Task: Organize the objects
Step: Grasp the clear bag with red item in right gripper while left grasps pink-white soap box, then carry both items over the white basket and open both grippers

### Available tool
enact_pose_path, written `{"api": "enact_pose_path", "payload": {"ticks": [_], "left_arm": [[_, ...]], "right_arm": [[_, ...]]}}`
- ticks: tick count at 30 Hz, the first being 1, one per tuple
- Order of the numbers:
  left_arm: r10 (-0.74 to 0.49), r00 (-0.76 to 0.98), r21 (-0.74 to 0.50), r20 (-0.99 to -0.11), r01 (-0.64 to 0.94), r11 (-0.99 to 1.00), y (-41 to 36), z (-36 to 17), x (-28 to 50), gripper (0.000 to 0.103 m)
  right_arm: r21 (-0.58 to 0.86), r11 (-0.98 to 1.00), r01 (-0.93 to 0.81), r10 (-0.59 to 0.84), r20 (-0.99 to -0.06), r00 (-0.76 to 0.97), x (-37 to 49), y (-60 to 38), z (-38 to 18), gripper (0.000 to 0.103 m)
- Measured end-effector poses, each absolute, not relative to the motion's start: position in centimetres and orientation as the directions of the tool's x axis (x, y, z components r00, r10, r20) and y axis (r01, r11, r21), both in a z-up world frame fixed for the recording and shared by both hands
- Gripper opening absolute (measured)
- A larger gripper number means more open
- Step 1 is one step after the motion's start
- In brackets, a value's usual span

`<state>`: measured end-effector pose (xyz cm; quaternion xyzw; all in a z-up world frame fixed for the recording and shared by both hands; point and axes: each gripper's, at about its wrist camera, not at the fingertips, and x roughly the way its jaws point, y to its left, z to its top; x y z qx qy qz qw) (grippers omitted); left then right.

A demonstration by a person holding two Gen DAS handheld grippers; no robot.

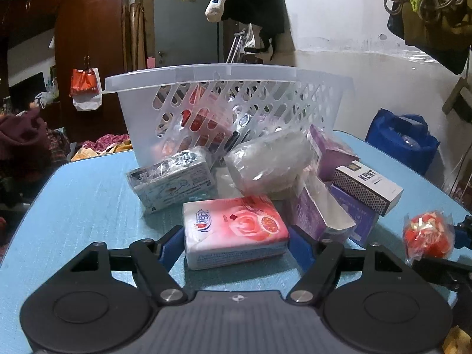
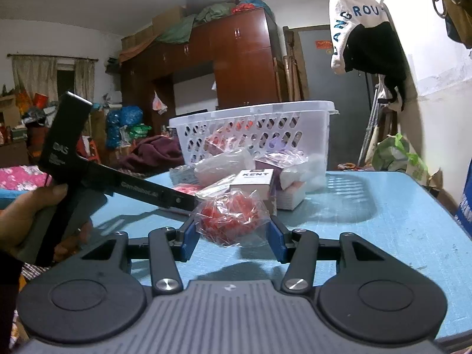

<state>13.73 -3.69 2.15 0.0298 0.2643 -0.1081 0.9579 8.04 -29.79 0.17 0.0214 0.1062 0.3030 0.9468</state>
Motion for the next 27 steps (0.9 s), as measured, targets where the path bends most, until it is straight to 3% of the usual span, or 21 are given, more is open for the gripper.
{"api": "enact_pose_path", "payload": {"ticks": [7,12,22,27], "left_arm": [[-0.213,0.907,-0.080,-0.362,0.198,0.977,-1.4,2.4,10.8,0.076],[-0.271,0.907,-0.166,-0.323,0.227,0.960,-0.2,2.3,8.6,0.076],[-0.250,0.924,-0.168,-0.289,0.208,0.964,0.5,2.2,8.0,0.076],[-0.256,0.939,-0.178,-0.230,0.218,0.960,1.0,2.8,6.7,0.076]], "right_arm": [[0.098,0.830,-0.549,0.557,-0.173,0.812,7.7,-30.3,0.5,0.053],[0.097,0.841,-0.532,0.541,-0.184,0.821,8.2,-30.5,0.2,0.053],[0.079,0.852,-0.518,0.523,-0.179,0.833,8.1,-30.9,0.5,0.053],[0.091,0.847,-0.524,0.532,-0.165,0.831,8.1,-31.3,1.0,0.052]]}}
